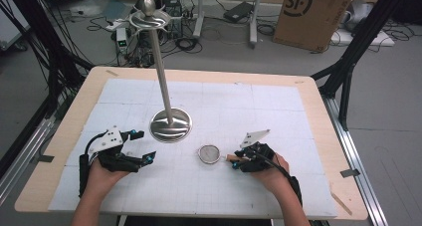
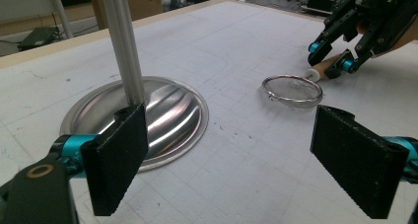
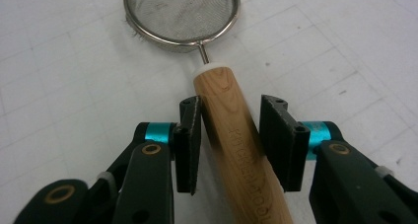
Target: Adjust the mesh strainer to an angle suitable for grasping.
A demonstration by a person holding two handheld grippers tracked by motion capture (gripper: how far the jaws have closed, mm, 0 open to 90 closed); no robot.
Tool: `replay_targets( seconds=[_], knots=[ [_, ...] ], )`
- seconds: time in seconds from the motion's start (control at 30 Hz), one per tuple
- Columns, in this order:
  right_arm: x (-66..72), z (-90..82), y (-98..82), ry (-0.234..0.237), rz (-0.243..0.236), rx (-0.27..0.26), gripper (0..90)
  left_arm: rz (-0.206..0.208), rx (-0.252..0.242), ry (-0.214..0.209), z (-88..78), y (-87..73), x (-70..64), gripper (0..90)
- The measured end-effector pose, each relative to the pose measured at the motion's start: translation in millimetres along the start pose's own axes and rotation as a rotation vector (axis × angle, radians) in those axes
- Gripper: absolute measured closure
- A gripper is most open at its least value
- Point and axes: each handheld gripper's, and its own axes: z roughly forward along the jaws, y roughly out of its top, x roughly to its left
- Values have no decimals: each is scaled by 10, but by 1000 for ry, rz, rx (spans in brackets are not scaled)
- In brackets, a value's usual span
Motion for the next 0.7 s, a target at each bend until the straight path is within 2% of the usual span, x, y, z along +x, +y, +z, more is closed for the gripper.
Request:
replay_targets(
  seconds=[0.13,0.37,0.7],
  knots=[
    [29,7,15,28,-21,3,646,2,2,-1,-1,1,-1,153],
    [80,23,48,44,-54,13,670,2,1,-1,-4,2,-4,154],
    [113,24,93,59,-60,5,684,0,2,0,-5,2,-4,154]
  ],
)
